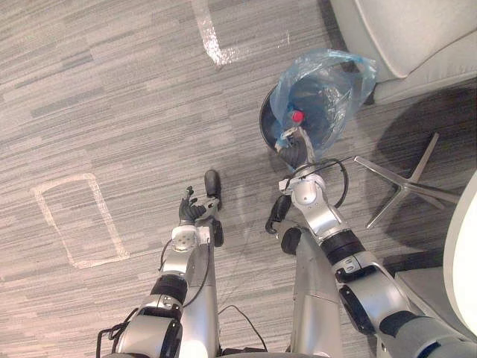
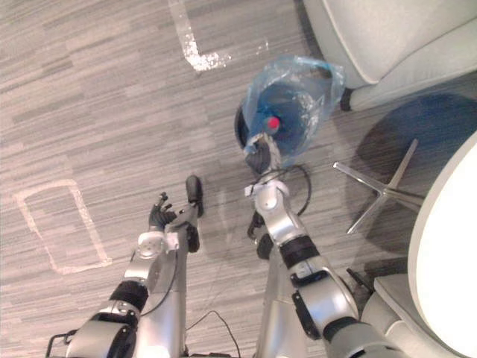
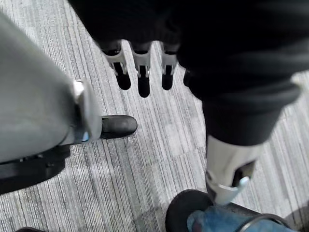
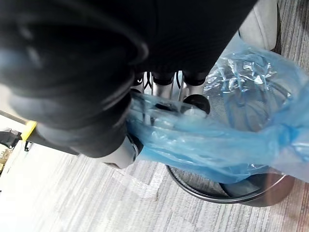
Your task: Gather rubbish on tea table into small bin, then transfer packed bag to large trash can.
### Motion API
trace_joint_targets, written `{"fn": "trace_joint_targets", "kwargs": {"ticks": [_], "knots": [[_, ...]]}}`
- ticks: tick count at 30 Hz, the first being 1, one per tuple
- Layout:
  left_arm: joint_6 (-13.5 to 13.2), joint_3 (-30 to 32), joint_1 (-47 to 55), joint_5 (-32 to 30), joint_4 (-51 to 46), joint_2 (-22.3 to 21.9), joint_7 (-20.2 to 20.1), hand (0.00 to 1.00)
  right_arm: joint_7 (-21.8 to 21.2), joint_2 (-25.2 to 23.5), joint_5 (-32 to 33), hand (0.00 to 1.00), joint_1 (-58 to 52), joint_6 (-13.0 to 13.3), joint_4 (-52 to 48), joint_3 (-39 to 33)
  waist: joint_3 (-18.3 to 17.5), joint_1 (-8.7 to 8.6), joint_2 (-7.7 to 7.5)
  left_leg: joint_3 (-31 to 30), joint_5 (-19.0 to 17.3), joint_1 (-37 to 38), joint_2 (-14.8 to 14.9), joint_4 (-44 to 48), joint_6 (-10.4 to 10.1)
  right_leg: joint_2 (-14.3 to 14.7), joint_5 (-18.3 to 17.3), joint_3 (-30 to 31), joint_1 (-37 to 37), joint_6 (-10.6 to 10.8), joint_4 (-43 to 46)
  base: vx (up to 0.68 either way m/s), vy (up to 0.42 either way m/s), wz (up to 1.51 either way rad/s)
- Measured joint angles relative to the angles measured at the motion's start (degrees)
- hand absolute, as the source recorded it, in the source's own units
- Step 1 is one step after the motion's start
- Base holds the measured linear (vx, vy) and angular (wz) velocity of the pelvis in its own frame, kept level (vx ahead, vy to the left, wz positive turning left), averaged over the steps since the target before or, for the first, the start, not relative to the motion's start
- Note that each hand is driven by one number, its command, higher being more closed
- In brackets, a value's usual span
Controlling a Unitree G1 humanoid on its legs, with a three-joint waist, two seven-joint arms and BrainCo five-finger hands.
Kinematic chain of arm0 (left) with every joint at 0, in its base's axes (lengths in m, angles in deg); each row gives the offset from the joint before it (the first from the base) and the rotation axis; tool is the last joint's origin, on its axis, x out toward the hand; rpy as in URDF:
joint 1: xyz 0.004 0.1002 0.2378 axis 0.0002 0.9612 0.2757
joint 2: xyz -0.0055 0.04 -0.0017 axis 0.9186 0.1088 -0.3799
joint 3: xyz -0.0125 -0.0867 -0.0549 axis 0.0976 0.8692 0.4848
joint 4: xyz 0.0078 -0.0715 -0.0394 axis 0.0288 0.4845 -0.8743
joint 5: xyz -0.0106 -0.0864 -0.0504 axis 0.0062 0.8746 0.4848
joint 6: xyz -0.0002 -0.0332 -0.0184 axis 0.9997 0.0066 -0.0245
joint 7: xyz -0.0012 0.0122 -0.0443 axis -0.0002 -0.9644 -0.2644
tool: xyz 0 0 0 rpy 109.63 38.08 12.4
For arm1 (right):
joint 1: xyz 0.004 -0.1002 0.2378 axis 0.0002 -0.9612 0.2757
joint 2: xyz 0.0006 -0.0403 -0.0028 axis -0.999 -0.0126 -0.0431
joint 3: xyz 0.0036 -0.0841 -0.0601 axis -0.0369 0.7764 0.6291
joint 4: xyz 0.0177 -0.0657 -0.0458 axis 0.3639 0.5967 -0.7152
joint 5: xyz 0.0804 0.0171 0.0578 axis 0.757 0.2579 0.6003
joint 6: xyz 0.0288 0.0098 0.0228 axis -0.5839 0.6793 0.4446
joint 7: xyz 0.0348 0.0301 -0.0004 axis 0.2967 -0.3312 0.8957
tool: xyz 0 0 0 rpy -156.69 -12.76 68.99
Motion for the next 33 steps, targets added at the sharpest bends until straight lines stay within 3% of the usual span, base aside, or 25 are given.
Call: {"fn": "trace_joint_targets", "kwargs": {"ticks": [10,18,26,29,31,33], "knots": [[2.22,4.20,3.18,-4.29,7.23,-1.10,-2.03,0.00,-3.14,-4.07,9.24,1.00,-14.81,1.68,-14.04,2.31,-1.34,-2.47,-1.25,3.37,0.25,17.66,0.52,-8.94,-0.12,2.41,2.59,1.12,16.79,1.04,-11.38,0.04,-0.010,-0.11],[2.75,0.50,12.23,-5.43,11.69,-1.63,-4.10,0.00,-7.29,-5.57,14.83,1.00,-28.21,5.41,-26.71,2.76,-11.76,-3.08,-2.26,5.70,-0.08,32.86,-0.30,-17.20,-0.95,3.89,3.53,2.66,31.12,2.23,-20.90,0.15,-0.012,-0.07],[3.43,-1.83,14.16,-6.89,15.48,0.83,-5.45,0.00,-11.10,-5.79,17.29,1.00,-31.22,6.40,-23.80,2.19,-15.79,-4.15,-2.37,6.05,0.59,41.73,-1.39,-23.42,-1.80,5.56,7.91,4.24,41.50,3.40,-32.11,0.10,0.024,-0.10],[3.59,-6.06,16.68,-6.99,5.62,3.32,-5.45,0.00,-14.03,-4.41,18.95,1.00,-31.67,6.39,-23.34,2.56,-16.50,-4.46,-2.39,6.01,0.91,44.00,-2.04,-24.90,-1.57,5.47,9.07,4.49,44.25,3.93,-35.05,0.03,0.037,-0.02],[1.87,-10.10,20.45,-7.01,-5.50,5.48,-5.81,0.00,-14.80,-2.86,19.64,1.00,-31.92,6.39,-23.36,2.60,-18.46,-4.49,-2.31,5.93,1.27,44.32,-2.55,-25.95,-1.41,5.31,9.38,4.53,44.37,4.07,-35.69,0.02,0.040,0.01],[-0.33,-12.56,21.62,-7.42,-9.11,6.18,-7.17,0.00,-15.98,-1.10,20.18,1.00,-32.23,6.39,-23.36,2.84,-19.16,-4.55,-2.24,5.93,1.33,45.97,-2.84,-27.01,-1.33,5.27,9.78,4.72,46.09,4.31,-36.96,0.00,0.000,0.00]]}}
